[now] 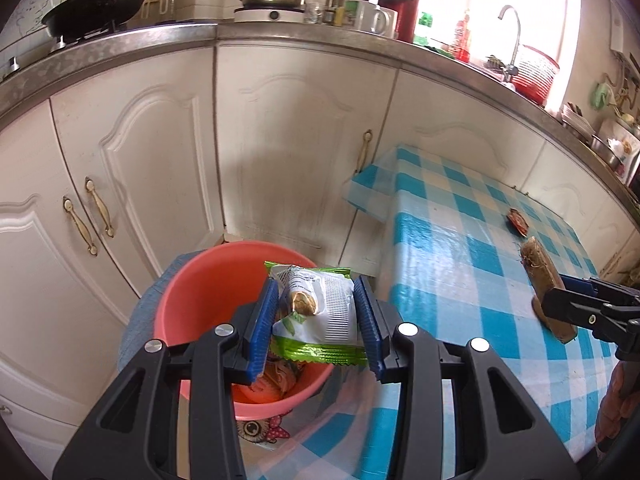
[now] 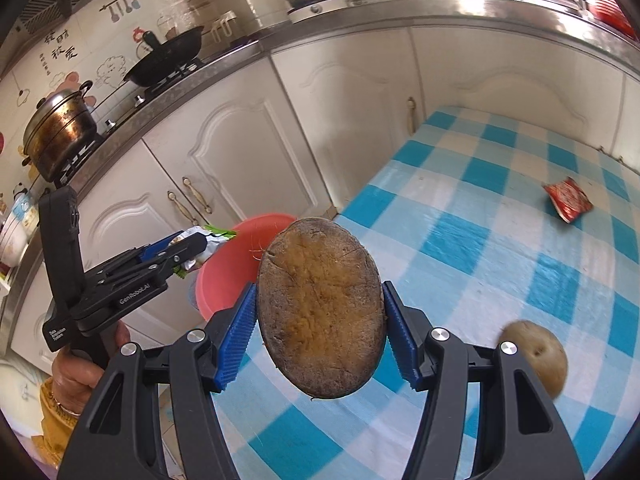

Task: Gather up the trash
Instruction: 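Carry the wrapper and large potato over the red bucket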

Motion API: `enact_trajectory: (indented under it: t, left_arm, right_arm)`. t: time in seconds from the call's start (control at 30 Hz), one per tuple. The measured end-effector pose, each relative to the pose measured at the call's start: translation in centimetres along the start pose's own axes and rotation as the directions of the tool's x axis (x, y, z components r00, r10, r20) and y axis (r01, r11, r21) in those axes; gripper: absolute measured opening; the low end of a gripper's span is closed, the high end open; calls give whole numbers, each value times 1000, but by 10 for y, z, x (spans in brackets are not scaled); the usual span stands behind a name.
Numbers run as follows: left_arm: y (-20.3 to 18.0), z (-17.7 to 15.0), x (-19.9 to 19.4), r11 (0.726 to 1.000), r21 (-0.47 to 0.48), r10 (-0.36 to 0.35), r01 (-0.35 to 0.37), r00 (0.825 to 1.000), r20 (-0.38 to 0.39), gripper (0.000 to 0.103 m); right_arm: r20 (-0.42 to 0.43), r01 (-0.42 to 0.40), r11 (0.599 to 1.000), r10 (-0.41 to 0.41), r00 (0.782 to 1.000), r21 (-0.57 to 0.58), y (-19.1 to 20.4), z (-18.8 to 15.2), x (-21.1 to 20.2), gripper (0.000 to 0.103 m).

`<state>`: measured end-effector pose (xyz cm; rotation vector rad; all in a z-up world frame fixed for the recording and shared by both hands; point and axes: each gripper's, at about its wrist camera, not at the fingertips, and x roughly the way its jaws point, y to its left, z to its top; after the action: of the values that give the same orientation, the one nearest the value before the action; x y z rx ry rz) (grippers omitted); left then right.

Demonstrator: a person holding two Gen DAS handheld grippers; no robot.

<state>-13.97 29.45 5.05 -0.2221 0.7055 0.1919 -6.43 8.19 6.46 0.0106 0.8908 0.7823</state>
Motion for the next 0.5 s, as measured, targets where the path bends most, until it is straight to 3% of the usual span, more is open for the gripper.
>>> enact_trajectory:
  t: [0.5]
  left_arm:
    - [51, 7, 38, 993, -80, 79, -83, 996, -49, 41]
  right_arm:
    - [-75, -96, 991, 90, 993, -91, 52, 46, 81, 62]
